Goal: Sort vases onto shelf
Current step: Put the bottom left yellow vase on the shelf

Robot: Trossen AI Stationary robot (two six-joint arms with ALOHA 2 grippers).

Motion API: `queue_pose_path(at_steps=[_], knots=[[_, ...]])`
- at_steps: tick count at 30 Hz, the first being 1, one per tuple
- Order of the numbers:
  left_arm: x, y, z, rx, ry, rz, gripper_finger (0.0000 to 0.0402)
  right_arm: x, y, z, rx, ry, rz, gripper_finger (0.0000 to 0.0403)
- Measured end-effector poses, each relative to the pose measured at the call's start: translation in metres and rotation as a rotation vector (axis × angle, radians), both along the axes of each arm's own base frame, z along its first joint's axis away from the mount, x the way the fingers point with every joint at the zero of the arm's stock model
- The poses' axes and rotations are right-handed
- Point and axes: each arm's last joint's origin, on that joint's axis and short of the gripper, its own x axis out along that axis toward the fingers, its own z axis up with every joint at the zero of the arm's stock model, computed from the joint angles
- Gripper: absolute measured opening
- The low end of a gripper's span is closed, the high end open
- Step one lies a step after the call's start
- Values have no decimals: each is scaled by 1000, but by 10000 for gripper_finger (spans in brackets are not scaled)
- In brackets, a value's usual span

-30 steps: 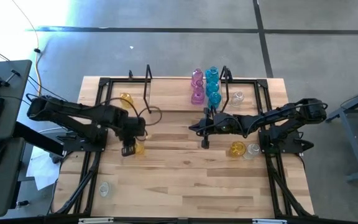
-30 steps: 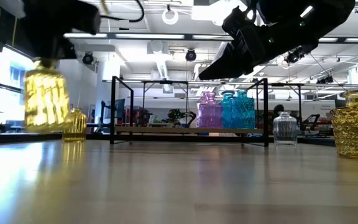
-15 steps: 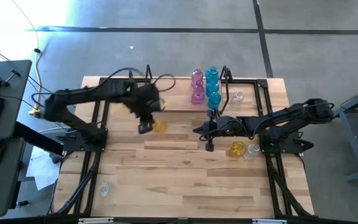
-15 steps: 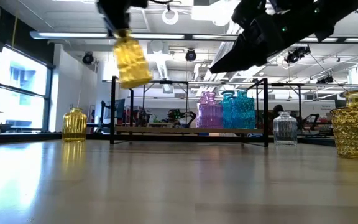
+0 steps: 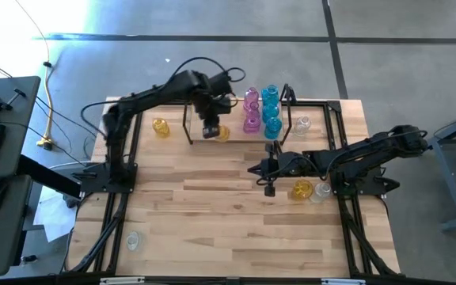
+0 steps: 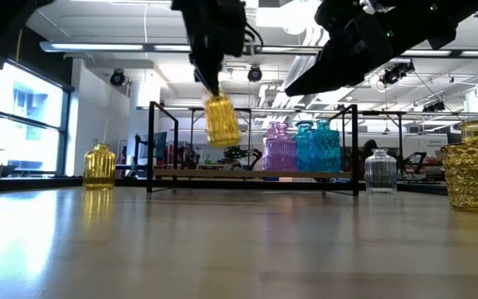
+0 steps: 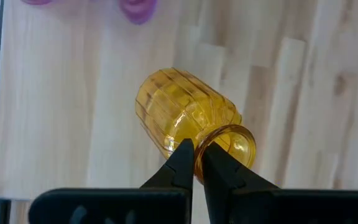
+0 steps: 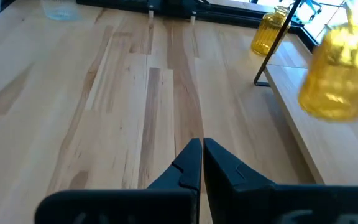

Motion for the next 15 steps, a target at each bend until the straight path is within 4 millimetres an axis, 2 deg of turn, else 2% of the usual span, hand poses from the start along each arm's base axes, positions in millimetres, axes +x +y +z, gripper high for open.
queue_pose_path(at_steps=[8, 15], knots=[[24, 37, -24, -4, 16, 46, 3, 0, 1, 0, -8, -2, 8, 0], [26, 47, -34, -17, 47, 65, 3, 0, 2, 0, -8, 1, 9, 0]])
